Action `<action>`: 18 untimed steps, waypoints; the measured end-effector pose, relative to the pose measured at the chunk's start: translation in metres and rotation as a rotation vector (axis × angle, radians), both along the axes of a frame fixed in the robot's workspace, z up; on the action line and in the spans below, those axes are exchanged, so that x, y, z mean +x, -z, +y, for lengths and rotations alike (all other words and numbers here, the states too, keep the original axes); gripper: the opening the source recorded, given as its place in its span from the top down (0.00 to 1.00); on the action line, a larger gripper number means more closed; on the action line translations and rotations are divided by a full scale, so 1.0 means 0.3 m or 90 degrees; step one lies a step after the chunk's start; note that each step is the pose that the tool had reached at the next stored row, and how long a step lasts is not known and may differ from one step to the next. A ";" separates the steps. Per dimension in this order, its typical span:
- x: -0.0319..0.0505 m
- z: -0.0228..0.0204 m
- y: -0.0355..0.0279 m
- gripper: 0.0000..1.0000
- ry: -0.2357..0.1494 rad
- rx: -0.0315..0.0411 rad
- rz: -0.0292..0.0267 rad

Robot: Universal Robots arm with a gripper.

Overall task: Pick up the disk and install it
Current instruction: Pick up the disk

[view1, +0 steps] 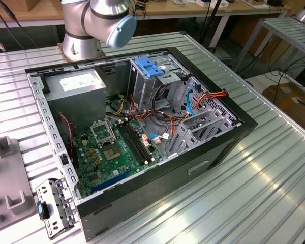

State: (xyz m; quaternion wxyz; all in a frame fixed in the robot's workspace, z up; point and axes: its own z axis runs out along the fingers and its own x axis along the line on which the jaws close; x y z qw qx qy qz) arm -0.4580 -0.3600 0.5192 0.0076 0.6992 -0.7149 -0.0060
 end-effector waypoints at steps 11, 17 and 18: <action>0.056 0.000 0.000 0.63 0.000 0.0000 0.0001; 0.091 0.000 0.000 0.63 0.000 0.0000 0.0002; 0.098 0.000 0.000 0.63 0.000 0.0000 0.0002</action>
